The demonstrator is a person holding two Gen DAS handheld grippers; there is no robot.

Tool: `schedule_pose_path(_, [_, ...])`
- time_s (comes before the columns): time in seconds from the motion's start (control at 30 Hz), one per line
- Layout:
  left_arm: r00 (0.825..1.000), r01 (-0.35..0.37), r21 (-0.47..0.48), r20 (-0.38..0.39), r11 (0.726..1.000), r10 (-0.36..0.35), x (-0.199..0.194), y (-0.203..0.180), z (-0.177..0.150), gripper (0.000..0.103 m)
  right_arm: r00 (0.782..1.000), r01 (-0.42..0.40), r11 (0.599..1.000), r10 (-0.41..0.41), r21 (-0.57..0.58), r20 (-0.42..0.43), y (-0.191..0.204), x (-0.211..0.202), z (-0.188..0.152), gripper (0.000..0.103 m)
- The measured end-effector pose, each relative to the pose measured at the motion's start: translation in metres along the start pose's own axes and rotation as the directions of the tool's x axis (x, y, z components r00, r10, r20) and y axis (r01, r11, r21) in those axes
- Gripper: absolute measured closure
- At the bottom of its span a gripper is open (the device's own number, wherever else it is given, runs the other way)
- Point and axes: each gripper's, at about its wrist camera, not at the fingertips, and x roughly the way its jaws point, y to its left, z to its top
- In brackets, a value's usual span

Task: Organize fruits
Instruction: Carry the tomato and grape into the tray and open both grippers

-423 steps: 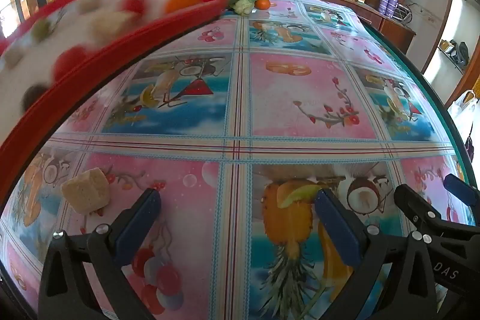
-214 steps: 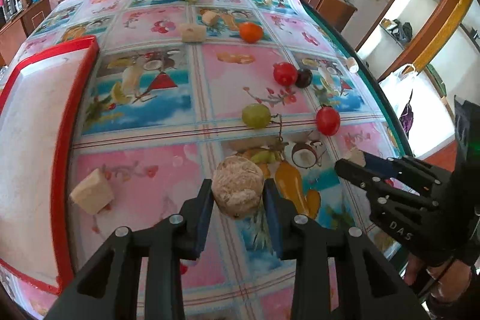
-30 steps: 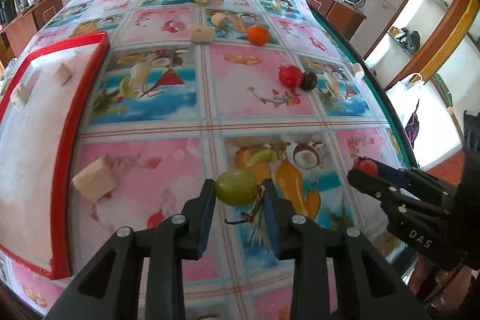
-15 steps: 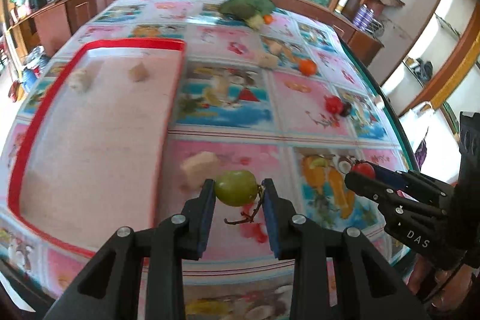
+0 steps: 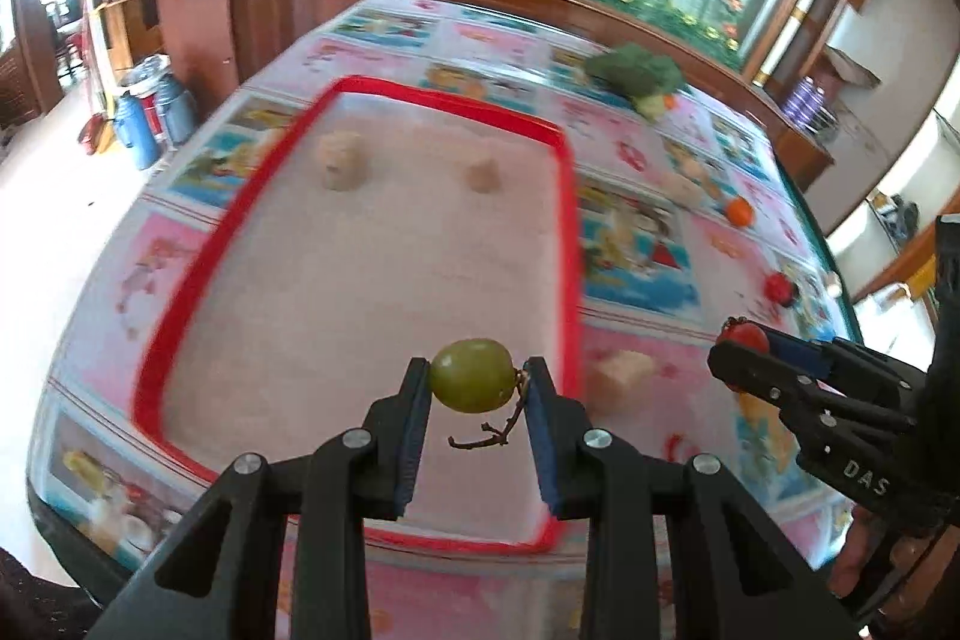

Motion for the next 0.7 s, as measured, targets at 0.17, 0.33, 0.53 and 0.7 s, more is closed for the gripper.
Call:
schedule_pose_path(0.17, [0.999,-0.05,-0.026,0.004,0.998,0.05,0.009,0.029,0.014,0.069,0.999,-0.041,0.998,0.04,-0.056,-0.018,0.031,0.024,0.023,0.073])
schedule_pose_path(0.33, [0.996,-0.088,-0.051,-0.001,0.995,0.088,0.024,0.054,0.029,0.069,0.996,-0.087,0.993,0.085,-0.086,-0.029,0.058,0.05,0.048,0.073])
schedule_pose_path(0.53, [0.993,-0.116,-0.057,-0.012,0.992,0.115,0.043,0.072,0.046,0.069,0.993,-0.113,0.989,0.109,-0.097,-0.048,0.075,0.088,0.074,0.073])
schedule_pose_path(0.7, [0.992,-0.128,-0.062,-0.027,0.99,0.127,0.058,0.08,0.056,0.069,0.994,-0.093,0.99,0.085,-0.11,-0.076,0.081,0.122,0.088,0.073])
